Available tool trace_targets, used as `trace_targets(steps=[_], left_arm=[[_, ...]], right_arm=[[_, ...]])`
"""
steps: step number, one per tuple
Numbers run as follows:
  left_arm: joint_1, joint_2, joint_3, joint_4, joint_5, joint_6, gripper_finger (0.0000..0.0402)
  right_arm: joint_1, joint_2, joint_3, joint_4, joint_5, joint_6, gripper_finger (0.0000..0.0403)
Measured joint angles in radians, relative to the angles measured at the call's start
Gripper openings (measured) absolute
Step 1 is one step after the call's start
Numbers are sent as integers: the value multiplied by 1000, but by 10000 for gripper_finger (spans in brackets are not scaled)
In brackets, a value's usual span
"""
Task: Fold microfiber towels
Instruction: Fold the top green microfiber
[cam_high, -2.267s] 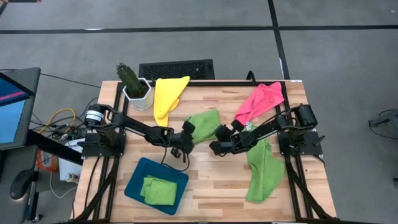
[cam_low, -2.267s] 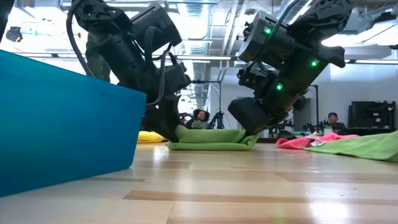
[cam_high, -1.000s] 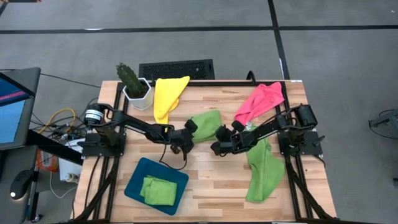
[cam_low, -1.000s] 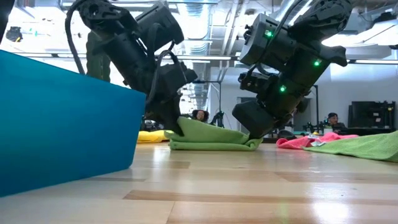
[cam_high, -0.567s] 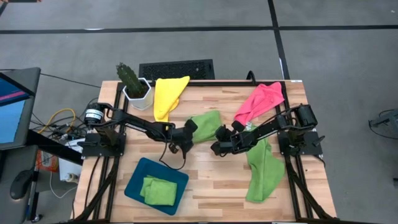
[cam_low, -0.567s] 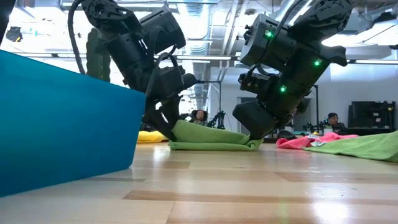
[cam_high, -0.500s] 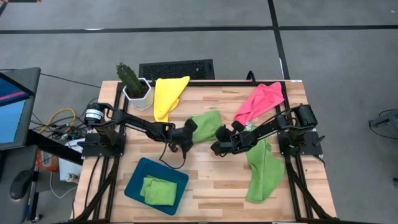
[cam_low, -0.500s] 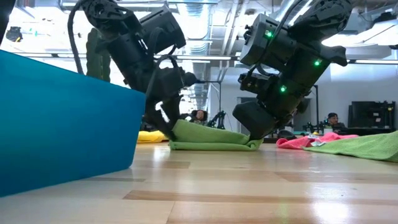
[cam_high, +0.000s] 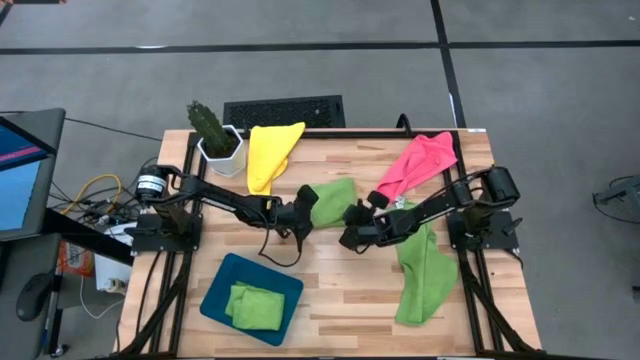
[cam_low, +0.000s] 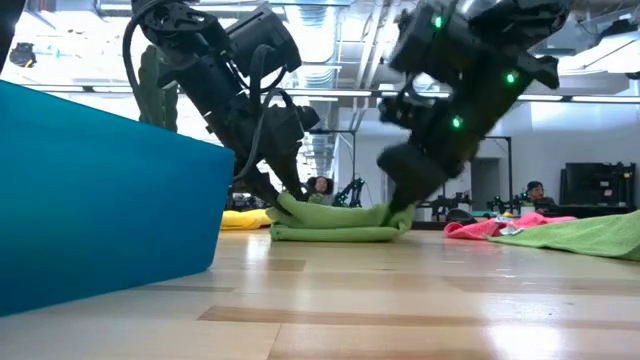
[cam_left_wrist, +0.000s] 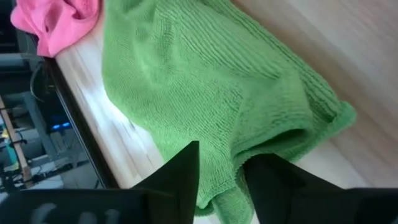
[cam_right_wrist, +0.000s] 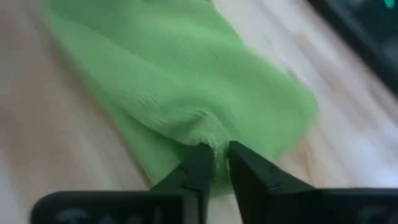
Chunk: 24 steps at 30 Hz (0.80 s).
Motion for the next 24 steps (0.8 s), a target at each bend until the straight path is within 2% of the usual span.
trace_targets(steps=[2, 7, 9, 11, 13, 18, 24], left_arm=[[5, 0, 0, 1, -1, 0, 137], [16, 0, 0, 1, -45, 0, 174], [18, 0, 0, 1, -55, -11, 186], [18, 0, 0, 1, -61, -19, 195], [18, 0, 0, -3, -59, -31, 202], [19, 0, 0, 1, -53, -43, 210], [21, 0, 0, 7, -54, -43, 211]], right_arm=[[8, -17, 0, 104, -35, -128, 107], [-2, -13, 1, 391, -244, -376, 160], [-11, 24, 8, 473, -251, -405, 175], [-24, 40, -3, 463, -245, -422, 183], [-38, 74, 5, 529, -261, -436, 187], [-58, 145, 10, 599, -277, -472, 182], [-62, 170, 23, 606, -274, -516, 175]])
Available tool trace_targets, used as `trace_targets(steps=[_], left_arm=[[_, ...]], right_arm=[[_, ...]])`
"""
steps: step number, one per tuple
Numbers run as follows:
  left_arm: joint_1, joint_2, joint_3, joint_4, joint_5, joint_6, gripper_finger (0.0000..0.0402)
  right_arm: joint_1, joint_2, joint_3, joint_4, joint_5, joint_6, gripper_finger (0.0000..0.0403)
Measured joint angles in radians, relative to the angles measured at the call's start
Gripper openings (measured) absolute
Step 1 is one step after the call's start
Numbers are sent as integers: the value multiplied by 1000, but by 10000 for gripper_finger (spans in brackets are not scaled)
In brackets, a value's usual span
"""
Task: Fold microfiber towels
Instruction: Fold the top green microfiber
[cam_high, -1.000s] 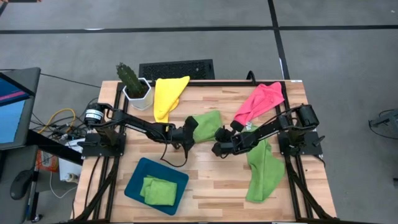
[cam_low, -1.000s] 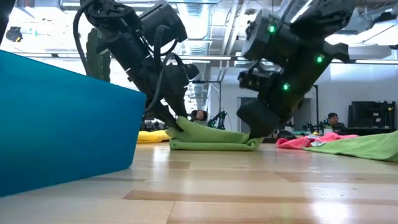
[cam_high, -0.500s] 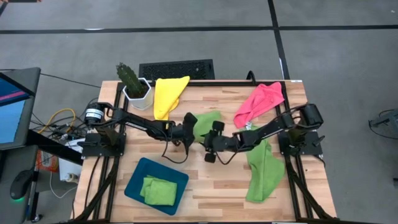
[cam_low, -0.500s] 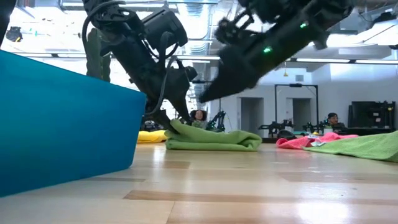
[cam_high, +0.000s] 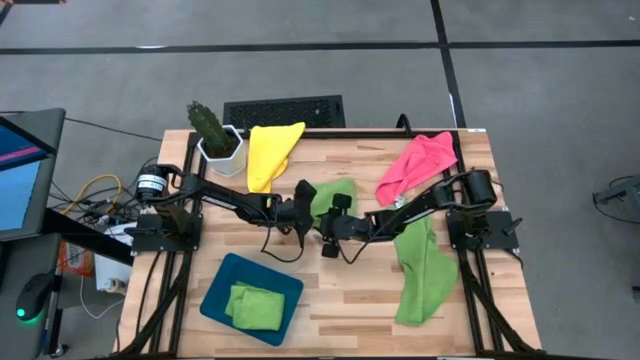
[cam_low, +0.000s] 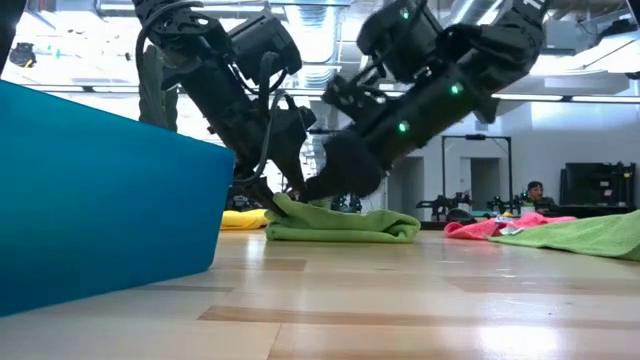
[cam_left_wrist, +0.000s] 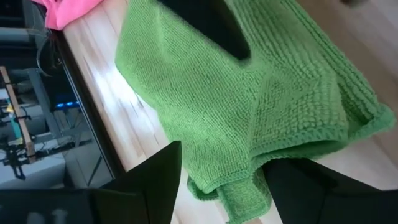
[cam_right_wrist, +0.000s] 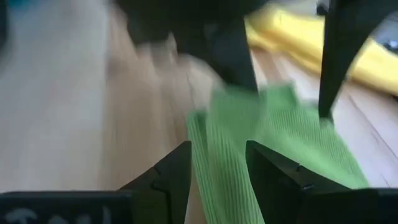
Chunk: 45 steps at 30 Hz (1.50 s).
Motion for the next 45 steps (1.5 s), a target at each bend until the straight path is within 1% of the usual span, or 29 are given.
trace_targets(steps=[2, 5, 7, 14, 18, 20, 22, 27, 31, 33, 35, 38, 39, 41, 42, 43, 45], left_arm=[[0, 0, 0, 0, -14, 7, 211], [0, 0, 9, -12, -48, 8, 211], [0, 0, 22, -19, -54, 8, 211], [0, 0, 48, -33, -65, 38, 211], [-1, 0, 74, -103, -132, 88, 211], [-1, 0, 92, -140, -158, 97, 211], [-1, 0, 110, -175, -158, 89, 211], [0, 0, 140, -238, -129, 48, 211], [-1, 0, 160, -343, -172, 48, 211], [0, -13, 179, -395, -174, 5, 211], [1, -40, 195, -443, -155, -46, 211], [0, -104, 203, -457, -116, -148, 211], [0, -132, 203, -458, -77, -198, 211], [1, -176, 199, -450, 66, -290, 210], [-4, -190, 191, -442, 134, -307, 208], [-14, -195, 177, -430, 174, -308, 206], [-41, -188, 140, -359, 185, -265, 199]], right_arm=[[-7, 3, -3, -4, 2, -8, 175], [-20, 18, 1, 3, -41, 1, 176], [-26, 27, -1, 0, -38, 8, 174], [-52, 45, 1, -3, -43, 29, 152], [-51, 45, 0, -2, -45, 28, 136], [-55, 45, 0, -6, -66, 29, 130], [-58, 56, 1, 2, -95, 30, 127], [-63, 92, 4, 10, -93, 62, 122], [-65, 106, 4, 19, -92, 93, 121], [-66, 106, 4, 19, -92, 92, 122], [-66, 104, 4, 18, -91, 92, 123], [-66, 99, 2, 12, -91, 89, 122], [-66, 99, 2, 12, -92, 85, 123], [-66, 99, 2, 11, -92, 84, 123], [-66, 99, 2, 11, -92, 84, 123], [-66, 99, 2, 11, -92, 83, 123], [-67, 99, 2, 11, -92, 83, 123]])
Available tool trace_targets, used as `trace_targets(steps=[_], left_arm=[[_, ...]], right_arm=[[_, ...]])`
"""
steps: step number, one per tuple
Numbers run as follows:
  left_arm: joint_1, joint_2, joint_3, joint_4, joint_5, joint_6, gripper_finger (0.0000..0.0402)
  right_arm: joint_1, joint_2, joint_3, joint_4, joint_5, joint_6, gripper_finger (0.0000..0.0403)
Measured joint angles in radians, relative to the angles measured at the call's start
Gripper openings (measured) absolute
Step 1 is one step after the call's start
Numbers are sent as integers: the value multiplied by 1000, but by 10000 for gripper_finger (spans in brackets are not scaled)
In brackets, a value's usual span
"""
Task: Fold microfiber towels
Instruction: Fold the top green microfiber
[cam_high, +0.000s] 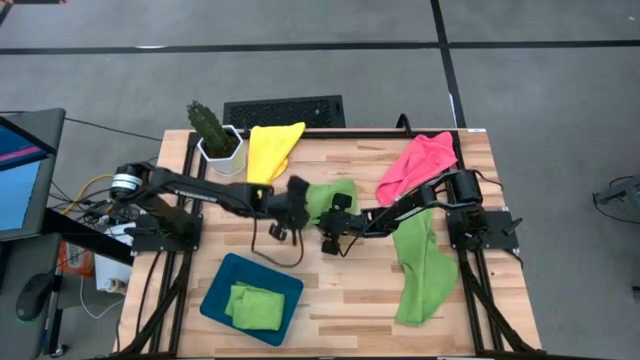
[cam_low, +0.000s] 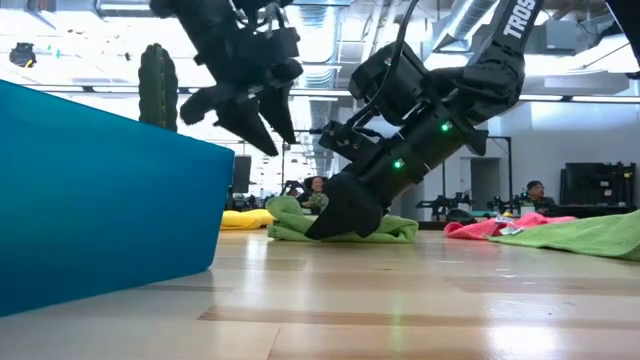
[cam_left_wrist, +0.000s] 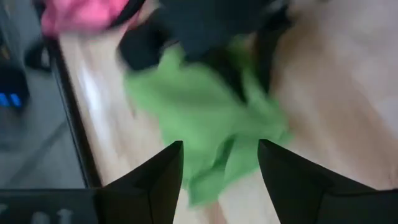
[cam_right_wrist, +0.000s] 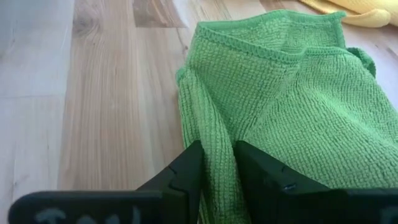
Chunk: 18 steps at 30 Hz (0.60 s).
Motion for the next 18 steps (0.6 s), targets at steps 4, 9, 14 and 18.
trace_targets(steps=[4, 9, 14, 18], left_arm=[[-28, 43, -58, 113, -2, 111, 188], [-12, 86, -74, 145, -41, 95, 185], [36, 86, -74, 155, 27, -67, 185], [62, 86, -74, 132, 116, -253, 185]], right_arm=[[0, 0, 0, 0, 0, 0, 123], [4, 0, 0, -1, 0, 0, 123], [3, 0, -1, -1, 0, 0, 123], [3, 1, -1, -1, 0, 0, 123]])
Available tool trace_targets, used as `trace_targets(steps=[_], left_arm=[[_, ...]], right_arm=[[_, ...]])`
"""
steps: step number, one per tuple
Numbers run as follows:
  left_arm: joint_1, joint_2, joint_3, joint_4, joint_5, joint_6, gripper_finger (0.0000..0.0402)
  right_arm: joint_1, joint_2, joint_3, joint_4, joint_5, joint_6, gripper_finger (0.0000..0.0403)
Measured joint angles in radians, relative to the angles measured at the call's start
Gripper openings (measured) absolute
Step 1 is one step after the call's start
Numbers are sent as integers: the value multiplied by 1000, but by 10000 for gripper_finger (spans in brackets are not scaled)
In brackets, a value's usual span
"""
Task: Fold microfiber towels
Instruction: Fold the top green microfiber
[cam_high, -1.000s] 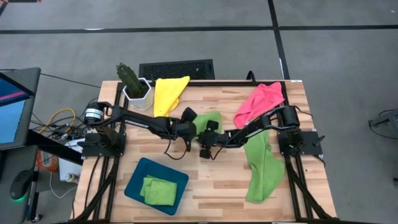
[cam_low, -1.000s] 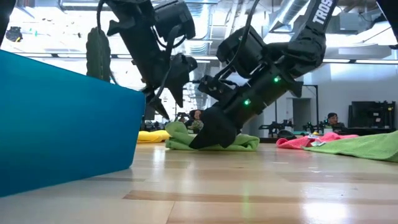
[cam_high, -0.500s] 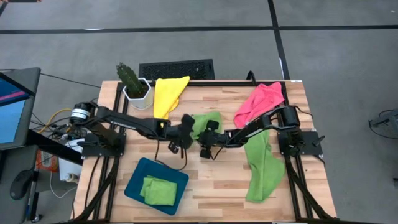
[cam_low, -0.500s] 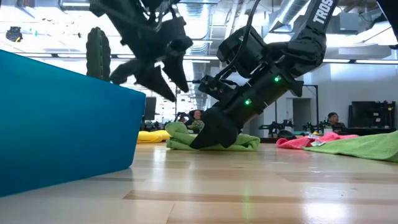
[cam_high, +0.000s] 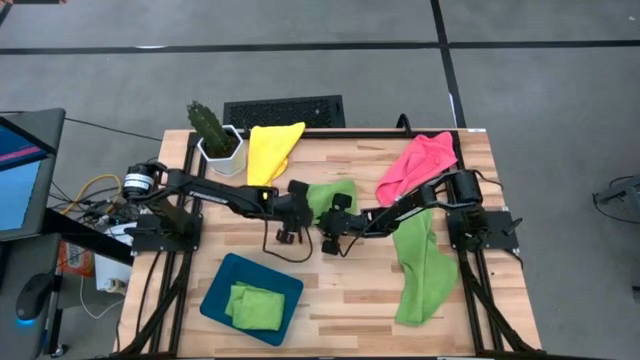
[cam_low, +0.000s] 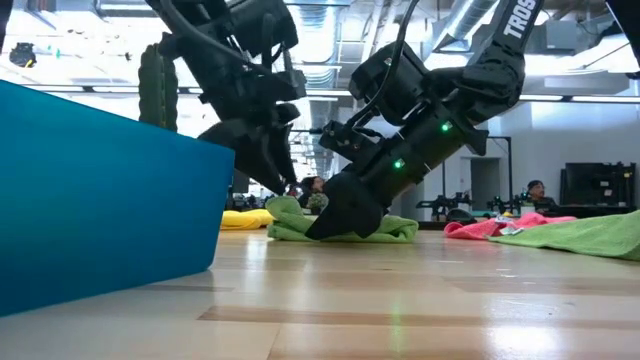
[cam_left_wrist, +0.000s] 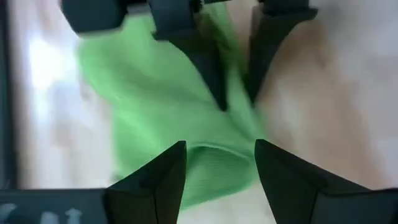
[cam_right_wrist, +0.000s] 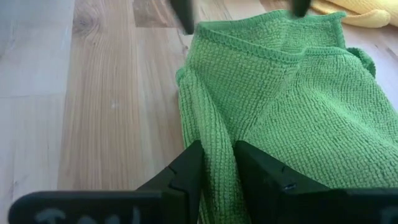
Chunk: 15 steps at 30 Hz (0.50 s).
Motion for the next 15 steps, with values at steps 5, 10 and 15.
trace_targets(steps=[5, 10, 15], left_arm=[[27, -12, 28, -21, 68, -224, 185], [52, -2, 35, -71, 111, -297, 185], [78, 14, 34, -65, 182, -338, 185]], right_arm=[[0, 0, 0, -1, 0, 0, 123], [0, 0, 0, 0, 0, 0, 123], [1, 1, -1, 7, 0, 0, 123]])
